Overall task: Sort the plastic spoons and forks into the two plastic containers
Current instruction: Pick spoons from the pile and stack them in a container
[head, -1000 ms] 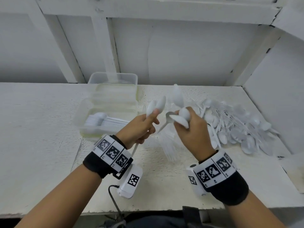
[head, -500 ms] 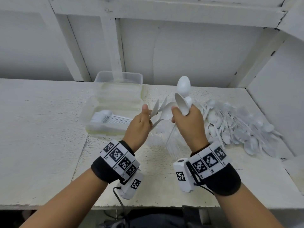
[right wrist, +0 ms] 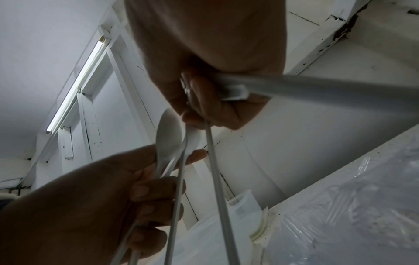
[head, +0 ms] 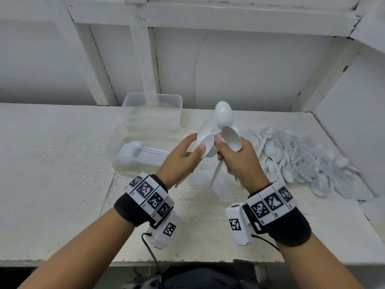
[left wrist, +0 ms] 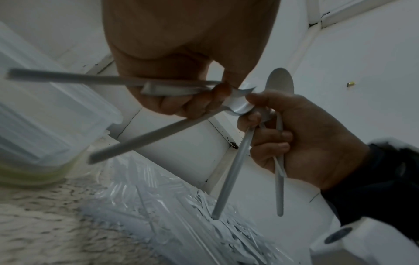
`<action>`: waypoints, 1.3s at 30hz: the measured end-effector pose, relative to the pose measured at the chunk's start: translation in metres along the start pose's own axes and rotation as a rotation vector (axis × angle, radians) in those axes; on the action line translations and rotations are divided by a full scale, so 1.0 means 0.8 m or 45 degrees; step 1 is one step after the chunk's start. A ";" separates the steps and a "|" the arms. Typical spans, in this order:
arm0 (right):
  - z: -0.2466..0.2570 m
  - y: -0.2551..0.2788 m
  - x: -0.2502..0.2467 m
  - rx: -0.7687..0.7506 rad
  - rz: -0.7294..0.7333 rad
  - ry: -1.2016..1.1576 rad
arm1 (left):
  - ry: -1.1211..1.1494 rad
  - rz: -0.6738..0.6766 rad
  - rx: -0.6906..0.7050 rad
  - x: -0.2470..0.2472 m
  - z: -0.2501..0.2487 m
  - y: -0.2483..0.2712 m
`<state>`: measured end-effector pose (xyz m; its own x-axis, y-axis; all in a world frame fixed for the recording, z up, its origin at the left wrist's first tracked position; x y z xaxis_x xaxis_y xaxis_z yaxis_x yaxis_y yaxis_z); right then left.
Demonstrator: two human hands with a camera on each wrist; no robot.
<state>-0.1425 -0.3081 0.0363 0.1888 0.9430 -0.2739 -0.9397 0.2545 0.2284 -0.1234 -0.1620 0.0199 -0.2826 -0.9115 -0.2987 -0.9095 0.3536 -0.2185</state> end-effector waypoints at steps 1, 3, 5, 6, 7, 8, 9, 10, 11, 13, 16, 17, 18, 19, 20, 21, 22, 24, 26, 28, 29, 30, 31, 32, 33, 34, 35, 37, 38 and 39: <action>-0.001 -0.001 0.000 0.007 -0.032 -0.010 | 0.007 -0.005 0.002 0.000 -0.001 0.000; -0.002 -0.002 -0.001 0.029 -0.098 -0.040 | 0.031 -0.028 0.004 0.000 -0.002 0.000; -0.003 -0.004 -0.003 0.048 -0.139 -0.070 | 0.018 -0.060 0.025 -0.001 0.000 -0.001; -0.004 -0.005 -0.004 0.052 -0.152 -0.073 | 0.002 -0.069 0.038 -0.002 0.002 -0.001; -0.004 -0.005 -0.005 0.053 -0.162 -0.070 | -0.003 -0.078 0.049 -0.001 0.003 -0.001; -0.004 -0.006 -0.005 0.052 -0.168 -0.064 | -0.001 -0.084 0.056 -0.001 0.004 -0.002; -0.005 -0.006 -0.006 0.048 -0.173 -0.058 | 0.003 -0.089 0.053 -0.002 0.006 -0.003; -0.005 -0.006 -0.006 0.044 -0.179 -0.052 | 0.003 -0.094 0.045 -0.002 0.007 -0.004; -0.005 -0.006 -0.007 0.041 -0.187 -0.046 | 0.002 -0.101 0.039 -0.003 0.008 -0.004; -0.006 -0.007 -0.008 0.036 -0.195 -0.044 | -0.003 -0.116 0.038 -0.002 0.008 -0.004; -0.004 -0.007 -0.008 0.009 -0.120 -0.091 | 0.074 -0.116 0.044 0.001 0.001 -0.002; -0.004 -0.006 -0.008 -0.001 -0.076 -0.112 | 0.101 -0.099 0.043 0.003 -0.001 -0.001; -0.003 -0.006 -0.007 -0.011 -0.037 -0.127 | 0.105 -0.080 0.042 0.004 -0.002 -0.001; -0.003 -0.006 -0.007 -0.022 -0.006 -0.137 | 0.086 -0.064 0.041 0.004 -0.002 -0.001; -0.004 -0.005 -0.007 -0.037 0.015 -0.145 | 0.059 -0.058 0.038 0.004 -0.002 -0.002; -0.004 -0.005 -0.006 -0.053 0.032 -0.148 | 0.024 -0.062 0.035 0.004 0.000 -0.003; -0.004 -0.004 -0.005 -0.068 0.041 -0.144 | -0.017 -0.073 0.029 0.005 0.003 -0.004; -0.004 -0.003 -0.001 -0.097 0.035 -0.121 | -0.114 -0.099 0.042 0.007 0.006 -0.006; -0.003 -0.001 0.002 -0.120 0.011 -0.104 | -0.216 -0.136 0.086 0.008 0.007 -0.008; -0.002 0.000 0.005 -0.141 -0.010 -0.096 | -0.313 -0.163 0.135 0.009 0.007 -0.011; -0.002 0.001 0.005 -0.148 -0.016 -0.100 | -0.356 -0.170 0.160 0.010 0.007 -0.012; -0.002 0.001 0.006 -0.147 -0.019 -0.103 | -0.391 -0.176 0.172 0.011 0.007 -0.012; -0.001 0.001 0.006 -0.140 -0.017 -0.105 | -0.415 -0.182 0.171 0.012 0.007 -0.012; -0.001 0.002 0.005 -0.128 -0.008 -0.103 | -0.414 -0.179 0.152 0.013 0.007 -0.012; -0.001 0.002 0.005 -0.118 0.011 -0.107 | -0.356 -0.161 0.132 0.014 0.007 -0.013; -0.001 0.004 0.005 -0.111 0.036 -0.112 | -0.242 -0.129 0.116 0.014 0.005 -0.012; 0.000 0.005 0.005 -0.108 0.058 -0.111 | -0.115 -0.095 0.104 0.016 0.003 -0.012; -0.001 0.007 0.005 -0.102 0.075 -0.089 | 0.040 -0.063 0.086 0.018 -0.001 -0.010; -0.001 0.008 0.005 -0.109 0.076 -0.086 | 0.063 -0.070 0.073 0.018 0.000 -0.009; -0.003 0.008 0.005 -0.128 0.075 -0.080 | 0.068 -0.084 0.057 0.019 0.000 -0.008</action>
<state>-0.1481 -0.3034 0.0348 0.1472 0.9681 -0.2030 -0.9729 0.1787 0.1468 -0.1222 -0.1780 0.0168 -0.2398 -0.9426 -0.2325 -0.9124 0.3006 -0.2776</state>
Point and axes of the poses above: each hand's wrist, its own y-axis away from the middle knuckle, its own x-axis out of the palm, z = x × y, the point moved 1 cm from there along -y, towards the middle knuckle, and after that the axes turned 15 degrees about x, right-handed, at the moved point
